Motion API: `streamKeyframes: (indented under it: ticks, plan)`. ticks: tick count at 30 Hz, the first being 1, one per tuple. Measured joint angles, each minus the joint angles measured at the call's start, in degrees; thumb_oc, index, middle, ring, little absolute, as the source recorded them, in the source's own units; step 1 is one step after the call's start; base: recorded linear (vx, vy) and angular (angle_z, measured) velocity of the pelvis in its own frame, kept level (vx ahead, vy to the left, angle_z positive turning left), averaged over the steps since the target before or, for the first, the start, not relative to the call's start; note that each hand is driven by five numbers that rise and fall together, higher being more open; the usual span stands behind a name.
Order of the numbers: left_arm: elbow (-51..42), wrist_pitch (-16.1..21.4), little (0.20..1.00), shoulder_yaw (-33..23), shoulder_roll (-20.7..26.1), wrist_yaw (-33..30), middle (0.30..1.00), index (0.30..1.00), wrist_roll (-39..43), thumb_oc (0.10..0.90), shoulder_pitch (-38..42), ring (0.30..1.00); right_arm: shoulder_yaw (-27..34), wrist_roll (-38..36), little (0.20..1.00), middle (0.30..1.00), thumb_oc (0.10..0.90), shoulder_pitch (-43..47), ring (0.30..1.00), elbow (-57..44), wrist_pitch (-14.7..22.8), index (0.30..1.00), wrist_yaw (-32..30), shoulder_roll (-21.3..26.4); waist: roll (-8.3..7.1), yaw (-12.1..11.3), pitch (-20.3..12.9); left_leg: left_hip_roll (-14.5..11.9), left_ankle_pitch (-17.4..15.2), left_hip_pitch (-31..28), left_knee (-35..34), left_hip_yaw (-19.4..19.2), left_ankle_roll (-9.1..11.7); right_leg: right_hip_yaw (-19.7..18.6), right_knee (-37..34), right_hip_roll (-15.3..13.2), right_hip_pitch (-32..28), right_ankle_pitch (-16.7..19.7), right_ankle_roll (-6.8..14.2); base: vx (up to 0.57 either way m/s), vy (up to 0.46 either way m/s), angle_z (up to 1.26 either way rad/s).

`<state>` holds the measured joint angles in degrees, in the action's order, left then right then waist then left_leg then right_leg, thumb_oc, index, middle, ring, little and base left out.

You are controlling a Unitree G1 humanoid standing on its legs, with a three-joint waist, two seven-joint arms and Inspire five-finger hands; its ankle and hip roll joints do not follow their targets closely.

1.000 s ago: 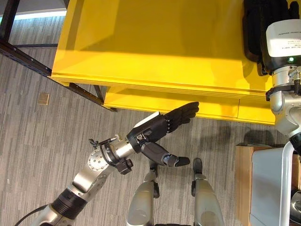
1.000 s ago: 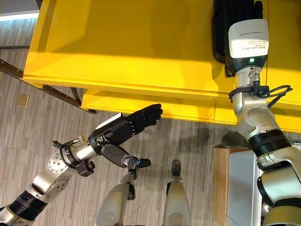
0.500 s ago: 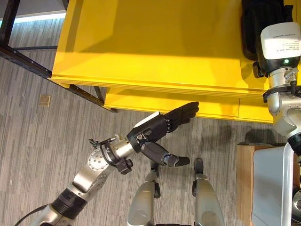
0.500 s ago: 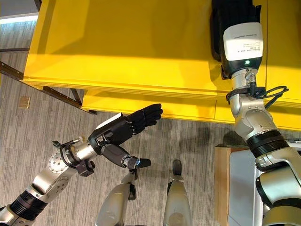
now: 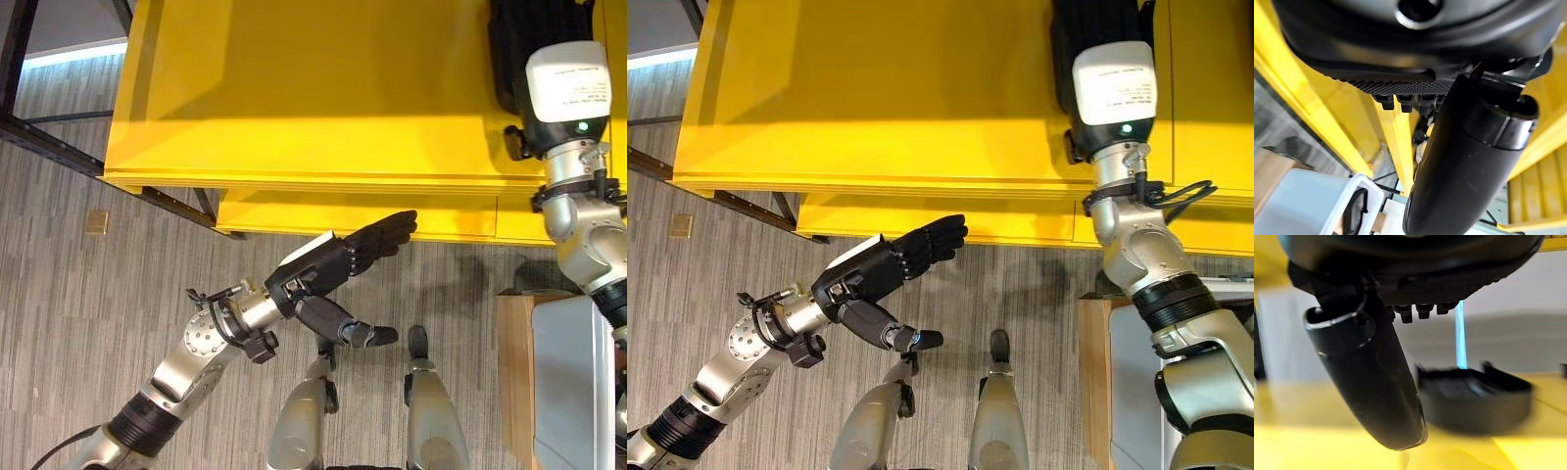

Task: Move parts from the plastic box to the shelf.

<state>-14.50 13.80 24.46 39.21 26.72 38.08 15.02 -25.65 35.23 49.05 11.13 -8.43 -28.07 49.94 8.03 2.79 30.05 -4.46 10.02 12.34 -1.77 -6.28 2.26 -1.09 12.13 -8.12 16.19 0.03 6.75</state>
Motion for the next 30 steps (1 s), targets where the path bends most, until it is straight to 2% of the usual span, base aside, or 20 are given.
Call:
streamKeyframes:
  ticks: [3,7,17,19,23,26,28,30]
  plan:
    - [-0.4,0.0,1.0,0.0,-0.2,-0.8,1.0,1.0,0.0,0.9,-0.2,1.0,3.2,0.0,1.0,1.0,0.9,-4.2,1.0,-8.9,0.7,1.0,-0.1,-4.2,0.05,0.3,0.0,0.1,-0.1,-1.8,-0.7,-0.6,-0.1,-0.5,-0.3,0.0,-1.3,0.0,0.0,0.03,0.068,-0.1]
    - [-0.7,-0.2,1.0,0.0,-2.1,-1.5,1.0,1.0,-0.1,0.9,-0.2,1.0,3.6,0.7,1.0,1.0,0.9,-6.3,1.0,-16.8,1.0,1.0,0.9,-4.8,0.25,0.7,-0.1,0.4,-0.1,-2.8,-1.0,-1.3,-0.1,-1.2,-0.7,-0.3,-1.9,0.2,0.3,0.03,0.053,-0.07]
    - [-1.4,-0.2,1.0,0.0,-2.2,-2.5,1.0,1.0,-0.1,0.9,-0.5,1.0,4.2,-1.1,1.0,1.0,0.9,-6.8,1.0,-17.3,0.9,1.0,2.6,-4.6,0.76,2.3,-0.4,0.4,0.0,-3.7,-1.6,-1.8,-0.3,-1.5,-2.3,-0.3,-3.0,1.1,0.5,0.0,0.008,-0.01]
    - [-1.4,-0.1,1.0,-0.2,-2.2,-2.9,1.0,1.0,0.0,0.9,-0.9,1.0,6.5,-1.0,1.0,1.0,0.9,-9.8,1.0,-18.1,4.2,1.0,2.5,-4.4,0.77,2.4,-0.4,0.4,0.0,-4.2,-1.7,-2.0,-0.3,-1.5,-2.6,-0.3,-3.5,1.1,0.5,0.0,0.0,0.0]
    - [-2.8,0.1,1.0,-4.3,-2.2,-2.6,1.0,1.0,2.2,0.9,-5.4,1.0,14.0,-1.1,1.0,1.0,0.9,-24.1,1.0,-30.2,10.5,1.0,2.6,-3.9,0.79,3.5,-0.5,0.0,-0.2,-6.1,-2.1,-2.2,-0.4,-1.5,-3.4,-0.2,-5.5,1.1,0.5,-0.03,-0.021,-0.02]
    - [-3.1,1.4,1.0,-6.8,-2.3,-3.9,1.0,1.0,2.3,0.9,-7.2,1.0,16.1,-1.5,1.0,1.0,0.9,-27.6,1.0,-32.9,17.9,1.0,1.5,-1.4,1.04,5.1,-0.7,-0.3,-0.6,-6.8,-2.5,-2.4,-0.5,-1.6,-3.6,0.1,-6.0,1.1,0.5,-0.07,-0.05,-0.06]
    - [-4.9,1.8,1.0,-8.0,-2.4,-3.9,1.0,1.0,2.2,0.9,-9.0,1.0,22.8,-0.4,1.0,1.0,0.9,-34.6,1.0,-36.0,22.2,1.0,0.6,-0.1,1.08,5.1,-0.7,-0.9,-0.6,-7.3,-2.6,-2.9,-0.4,-2.0,-3.2,0.6,-6.0,1.1,0.3,-0.08,-0.092,-0.11]
    - [-6.0,3.6,1.0,-9.8,-2.4,-5.3,1.0,1.0,2.3,0.9,-12.1,1.0,26.7,-0.3,1.0,1.0,0.9,-38.0,1.0,-36.2,25.4,1.0,-2.3,1.9,1.18,5.7,-1.3,-1.3,-0.7,-7.6,-2.6,-3.3,-0.3,-2.7,-2.7,1.1,-5.7,1.0,0.1,-0.06,-0.095,-0.16]
